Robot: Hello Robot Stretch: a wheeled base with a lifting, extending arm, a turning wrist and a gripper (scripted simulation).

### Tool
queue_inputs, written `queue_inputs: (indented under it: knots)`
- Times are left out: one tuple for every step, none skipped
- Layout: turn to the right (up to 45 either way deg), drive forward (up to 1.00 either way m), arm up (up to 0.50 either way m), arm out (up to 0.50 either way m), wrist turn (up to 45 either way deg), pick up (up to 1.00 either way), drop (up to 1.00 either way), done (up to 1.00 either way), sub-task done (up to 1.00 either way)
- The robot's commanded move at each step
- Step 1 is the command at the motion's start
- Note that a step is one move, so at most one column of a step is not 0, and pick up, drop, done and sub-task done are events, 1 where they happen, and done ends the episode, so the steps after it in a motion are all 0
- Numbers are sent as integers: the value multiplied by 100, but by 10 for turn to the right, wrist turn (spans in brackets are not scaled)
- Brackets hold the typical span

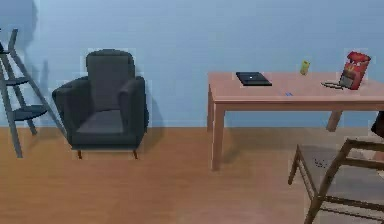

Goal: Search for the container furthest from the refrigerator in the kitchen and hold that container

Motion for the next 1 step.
queue_inputs:
  knots:
    - [-450,0,0,0,0,0,0,0,0]
